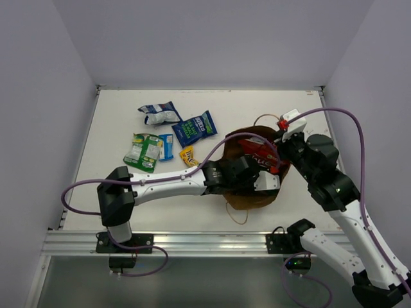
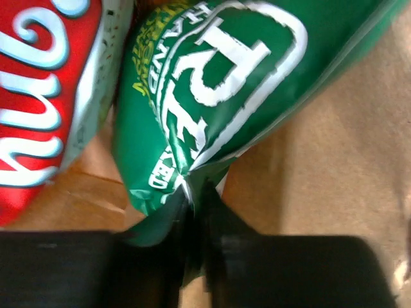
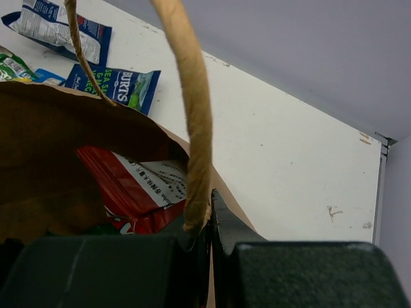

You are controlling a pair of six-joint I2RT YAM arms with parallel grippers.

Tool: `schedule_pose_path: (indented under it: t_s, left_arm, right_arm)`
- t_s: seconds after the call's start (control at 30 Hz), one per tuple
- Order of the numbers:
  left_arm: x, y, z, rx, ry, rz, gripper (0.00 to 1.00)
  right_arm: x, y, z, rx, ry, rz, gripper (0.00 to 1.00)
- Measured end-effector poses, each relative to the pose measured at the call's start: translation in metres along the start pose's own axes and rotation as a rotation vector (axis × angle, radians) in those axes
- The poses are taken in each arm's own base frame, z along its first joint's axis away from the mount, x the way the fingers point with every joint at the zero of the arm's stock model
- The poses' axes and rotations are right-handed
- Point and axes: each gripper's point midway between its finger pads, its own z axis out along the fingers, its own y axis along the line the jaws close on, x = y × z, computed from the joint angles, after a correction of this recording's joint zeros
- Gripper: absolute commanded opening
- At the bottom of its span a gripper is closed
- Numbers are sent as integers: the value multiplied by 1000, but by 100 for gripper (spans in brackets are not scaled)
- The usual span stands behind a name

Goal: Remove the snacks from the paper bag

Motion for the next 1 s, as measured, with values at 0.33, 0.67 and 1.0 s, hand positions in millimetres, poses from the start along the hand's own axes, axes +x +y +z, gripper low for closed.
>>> schedule_pose_path:
  t_s: [0.33, 0.67, 1.0]
  left_arm:
    - [-28, 19, -29, -31, -39, -11, 0]
    - [-96, 60, -191, -156, -400, -80, 0]
    - [-86, 118, -302, -497, -594, -293, 0]
  right_arm:
    - [8, -6, 6, 44, 11, -10, 0]
    - [15, -14, 14, 96, 43, -14, 0]
    - [20, -24, 16, 157, 71, -15, 0]
